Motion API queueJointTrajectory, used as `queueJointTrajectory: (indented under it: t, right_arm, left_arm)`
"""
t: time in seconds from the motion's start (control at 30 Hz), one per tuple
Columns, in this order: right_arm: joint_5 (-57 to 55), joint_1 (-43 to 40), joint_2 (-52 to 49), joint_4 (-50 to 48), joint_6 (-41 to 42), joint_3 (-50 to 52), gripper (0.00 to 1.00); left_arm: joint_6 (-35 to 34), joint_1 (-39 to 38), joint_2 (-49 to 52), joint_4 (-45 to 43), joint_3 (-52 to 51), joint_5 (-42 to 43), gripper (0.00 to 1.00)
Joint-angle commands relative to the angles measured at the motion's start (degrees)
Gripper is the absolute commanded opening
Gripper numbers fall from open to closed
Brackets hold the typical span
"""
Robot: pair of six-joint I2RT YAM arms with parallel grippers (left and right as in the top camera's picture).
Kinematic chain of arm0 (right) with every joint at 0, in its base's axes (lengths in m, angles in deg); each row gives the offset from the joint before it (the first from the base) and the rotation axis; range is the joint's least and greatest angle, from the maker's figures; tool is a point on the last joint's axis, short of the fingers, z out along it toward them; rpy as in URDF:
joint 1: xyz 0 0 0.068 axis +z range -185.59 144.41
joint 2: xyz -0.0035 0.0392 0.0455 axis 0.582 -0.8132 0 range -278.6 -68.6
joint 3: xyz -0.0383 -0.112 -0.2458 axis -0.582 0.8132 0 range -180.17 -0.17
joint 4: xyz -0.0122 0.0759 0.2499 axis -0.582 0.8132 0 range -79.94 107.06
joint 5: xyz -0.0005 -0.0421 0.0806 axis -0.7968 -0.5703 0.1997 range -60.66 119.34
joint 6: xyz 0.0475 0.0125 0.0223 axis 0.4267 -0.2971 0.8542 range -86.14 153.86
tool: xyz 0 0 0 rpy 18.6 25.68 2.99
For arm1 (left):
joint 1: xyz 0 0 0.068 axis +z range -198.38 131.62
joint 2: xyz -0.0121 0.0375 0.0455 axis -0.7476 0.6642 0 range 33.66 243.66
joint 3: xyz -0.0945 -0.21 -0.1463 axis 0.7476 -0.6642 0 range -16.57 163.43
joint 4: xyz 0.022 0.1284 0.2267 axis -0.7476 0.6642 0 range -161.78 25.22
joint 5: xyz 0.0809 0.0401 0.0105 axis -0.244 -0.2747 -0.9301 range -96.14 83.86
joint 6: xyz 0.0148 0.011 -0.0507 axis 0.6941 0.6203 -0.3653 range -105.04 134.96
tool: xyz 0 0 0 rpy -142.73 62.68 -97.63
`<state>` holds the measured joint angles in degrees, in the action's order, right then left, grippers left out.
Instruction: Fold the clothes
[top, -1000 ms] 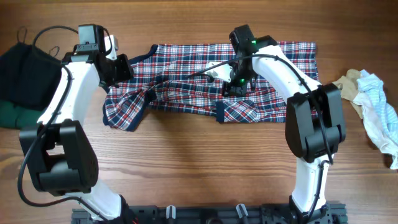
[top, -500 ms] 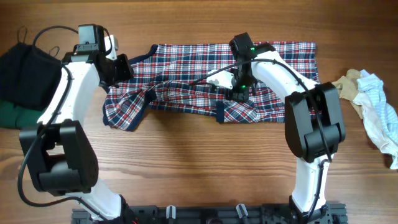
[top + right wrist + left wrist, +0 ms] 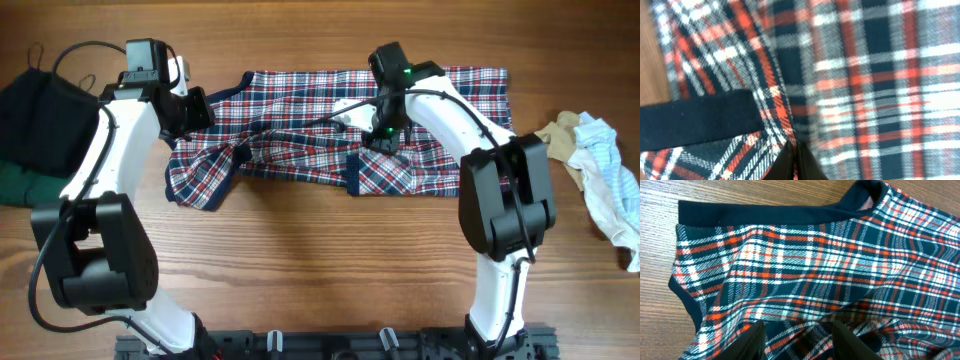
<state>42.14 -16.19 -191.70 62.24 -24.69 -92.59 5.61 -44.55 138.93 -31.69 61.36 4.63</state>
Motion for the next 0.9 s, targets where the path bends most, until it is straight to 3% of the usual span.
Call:
queueJointTrajectory:
  t: [0.0,0.57,0.63,0.67,0.77,0.87]
  right_arm:
    - [0.7,-0.1,3.7,-2.9,1.9,-1.8,0.04]
    - [0.7,-0.1,-2.6,-7.8,4.4,-0.8,0.05]
    - [0.7,-0.1,-3.5,-9.0,6.3,-0.8,0.17]
    - [0.7,-0.1,-4.0,-9.1,6.4,-0.8,0.41]
    - [0.7,-0.1,-4.5,-10.4,10.6,-0.9,0.83]
    - [0.8,-0.1,1.1,-15.4,22.1,-3.4,0.90]
  left_arm:
    - [-0.1,0.5,-0.1,-0.2,-0.7,-0.3,0.43]
    - [-0.1,0.5,-0.1,-0.2,-0.7,-0.3,0.43]
    - [-0.1,0.5,-0.1,-0.2,-0.7,-0.3,0.43]
    - [-0.1,0.5,-0.1,-0.2,-0.7,-0.3,0.43]
    - [-0.1,0.5,-0.1,-0.2,-0.7,-0.3,0.47]
    - [0.1,0.5,-0.4,-3.2,-0.6,-0.4,0.55]
